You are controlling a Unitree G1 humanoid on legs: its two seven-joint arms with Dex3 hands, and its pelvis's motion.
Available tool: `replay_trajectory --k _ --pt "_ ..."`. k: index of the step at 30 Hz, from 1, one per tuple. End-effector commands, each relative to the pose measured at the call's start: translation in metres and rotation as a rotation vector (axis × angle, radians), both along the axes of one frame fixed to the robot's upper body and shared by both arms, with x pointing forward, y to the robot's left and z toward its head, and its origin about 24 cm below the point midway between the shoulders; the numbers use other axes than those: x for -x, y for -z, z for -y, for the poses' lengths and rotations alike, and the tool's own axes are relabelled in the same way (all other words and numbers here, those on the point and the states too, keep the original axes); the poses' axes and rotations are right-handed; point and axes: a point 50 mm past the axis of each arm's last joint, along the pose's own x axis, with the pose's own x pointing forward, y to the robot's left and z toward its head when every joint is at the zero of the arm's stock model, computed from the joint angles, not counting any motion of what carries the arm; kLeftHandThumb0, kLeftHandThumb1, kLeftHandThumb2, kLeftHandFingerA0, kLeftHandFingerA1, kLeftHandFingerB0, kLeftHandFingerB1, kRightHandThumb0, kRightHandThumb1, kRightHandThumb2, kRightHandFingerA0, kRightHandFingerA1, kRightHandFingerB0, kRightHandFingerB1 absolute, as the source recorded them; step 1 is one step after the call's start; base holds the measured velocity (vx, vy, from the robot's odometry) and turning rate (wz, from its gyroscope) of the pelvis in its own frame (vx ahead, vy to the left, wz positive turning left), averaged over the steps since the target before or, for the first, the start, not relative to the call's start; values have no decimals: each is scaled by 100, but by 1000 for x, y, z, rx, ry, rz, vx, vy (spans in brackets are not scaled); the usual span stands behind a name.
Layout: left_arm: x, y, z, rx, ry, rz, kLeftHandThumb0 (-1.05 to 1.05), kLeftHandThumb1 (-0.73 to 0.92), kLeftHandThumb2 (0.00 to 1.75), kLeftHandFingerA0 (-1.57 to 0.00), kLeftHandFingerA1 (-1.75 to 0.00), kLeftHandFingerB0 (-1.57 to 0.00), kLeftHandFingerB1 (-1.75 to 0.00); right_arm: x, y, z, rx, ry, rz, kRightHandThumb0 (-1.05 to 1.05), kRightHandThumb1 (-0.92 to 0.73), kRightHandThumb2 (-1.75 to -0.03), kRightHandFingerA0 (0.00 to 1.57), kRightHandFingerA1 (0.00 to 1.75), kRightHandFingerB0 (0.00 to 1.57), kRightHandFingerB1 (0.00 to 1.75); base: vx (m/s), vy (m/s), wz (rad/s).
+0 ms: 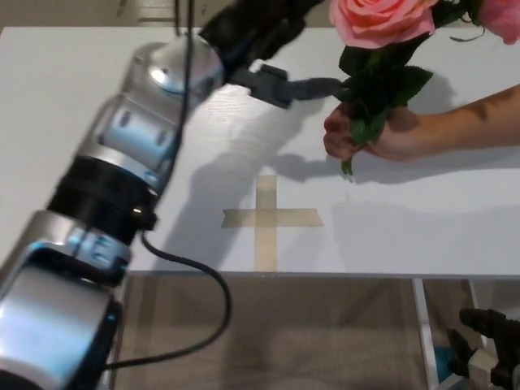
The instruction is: Use the left hand to pick up the rose and passes it to a human.
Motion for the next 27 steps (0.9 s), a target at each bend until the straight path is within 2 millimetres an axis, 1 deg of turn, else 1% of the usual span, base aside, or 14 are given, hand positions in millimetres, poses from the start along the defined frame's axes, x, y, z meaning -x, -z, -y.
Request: replay_trajectory --k 1,7,8,9,10,13,14,15,17,18,19,23,24,27 --pt "8 -1 -23 -51 52 28 -91 46 61 0 0 0 -1 11 9 0 -10 16 -47 -59 -65 -100 52 59 39 51 0 0 0" --pt "22 2 -55 -57 53 80 -88 47 58 0 0 0 -6 18 14 2 -7 25 -67 -60 -65 -99 51 59 40 51 0 0 0" --pt "30 4 -69 -17 49 119 -64 36 80 -3 -19 -2 -24 22 16 3 -4 25 -78 -60 -65 -100 51 59 39 51 0 0 0" --pt "45 6 -92 30 37 184 -64 36 80 -3 -19 -2 -24 28 20 5 2 25 -93 -60 -65 -100 51 59 39 51 0 0 0" --pt "58 11 -106 67 14 219 -69 41 75 -10 -35 -5 -30 33 23 4 6 21 -109 -58 -80 -64 59 46 46 34 0 0 0" --pt "61 12 -106 70 14 222 -69 41 75 -10 -35 -5 -30 33 23 4 6 21 -108 -58 -80 -64 59 46 46 34 0 0 0" --pt "76 17 -124 121 -8 233 -63 40 69 -34 -41 -19 -38 37 26 6 8 24 -122 -59 -64 -99 51 58 37 50 0 0 0" --pt "102 22 -148 176 -44 256 -63 40 69 -34 -41 -19 -38 44 29 8 9 28 -143 -59 -64 -99 51 58 37 50 0 0 0" --pt "104 22 -148 178 -44 256 -63 40 69 -34 -41 -19 -38 44 29 8 9 28 -143 -59 -64 -99 51 58 37 50 0 0 0" --pt "121 23 -163 207 -24 221 -55 38 65 -38 -42 -29 -38 48 31 9 4 37 -154 -59 -79 -65 59 45 44 34 0 0 0" --pt "148 22 -180 235 23 177 -55 38 65 -38 -42 -29 -38 54 34 10 -4 51 -171 -59 -79 -65 59 45 44 34 0 0 0" --pt "160 21 -184 237 62 140 -52 37 65 -38 -41 -32 -39 56 36 11 -14 63 -172 -59 -79 -65 59 44 45 34 0 0 0" --pt "189 25 -193 227 159 31 -51 35 63 -40 -42 -37 -39 59 37 12 -26 89 -172 -58 -79 -65 59 43 45 34 0 0 0" --pt "206 33 -202 238 226 -100 -52 35 63 -40 -42 -38 -39 62 38 13 -27 101 -177 -58 -79 -65 59 42 45 34 0 0 0"
